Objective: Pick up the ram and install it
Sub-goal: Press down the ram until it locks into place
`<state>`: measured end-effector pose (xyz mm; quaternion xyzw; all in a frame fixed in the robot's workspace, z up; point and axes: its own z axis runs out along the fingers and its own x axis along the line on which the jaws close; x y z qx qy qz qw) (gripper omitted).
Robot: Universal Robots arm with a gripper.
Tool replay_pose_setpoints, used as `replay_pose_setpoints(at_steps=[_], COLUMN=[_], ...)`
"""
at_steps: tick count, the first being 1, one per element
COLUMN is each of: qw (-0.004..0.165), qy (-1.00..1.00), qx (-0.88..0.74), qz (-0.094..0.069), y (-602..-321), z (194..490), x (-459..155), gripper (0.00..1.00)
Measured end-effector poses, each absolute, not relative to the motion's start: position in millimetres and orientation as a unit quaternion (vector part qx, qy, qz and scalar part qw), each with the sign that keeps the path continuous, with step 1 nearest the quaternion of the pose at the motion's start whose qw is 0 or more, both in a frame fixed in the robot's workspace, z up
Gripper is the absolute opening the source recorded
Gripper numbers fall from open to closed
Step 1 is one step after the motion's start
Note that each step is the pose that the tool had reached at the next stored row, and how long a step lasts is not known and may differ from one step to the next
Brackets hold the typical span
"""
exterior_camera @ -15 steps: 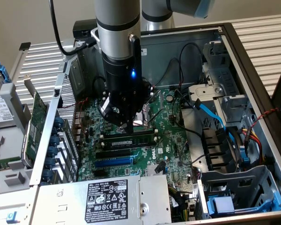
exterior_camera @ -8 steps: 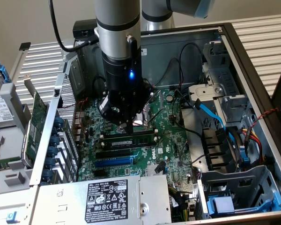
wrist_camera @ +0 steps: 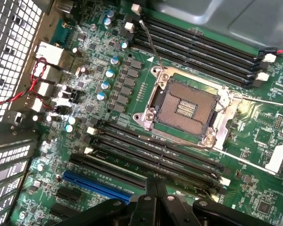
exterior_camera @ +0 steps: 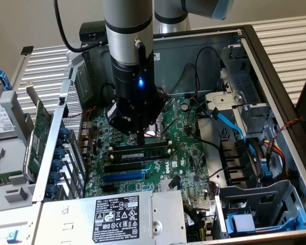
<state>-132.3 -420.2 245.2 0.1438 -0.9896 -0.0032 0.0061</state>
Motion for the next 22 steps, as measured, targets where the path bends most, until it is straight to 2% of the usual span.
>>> replay_pose_setpoints(at_steps=[22], qw=[0.006], qy=[-1.0], qx=[-0.02], qz=[-0.004], y=[-420.2], z=[245.2], x=[-132.3], gripper=[0.11])
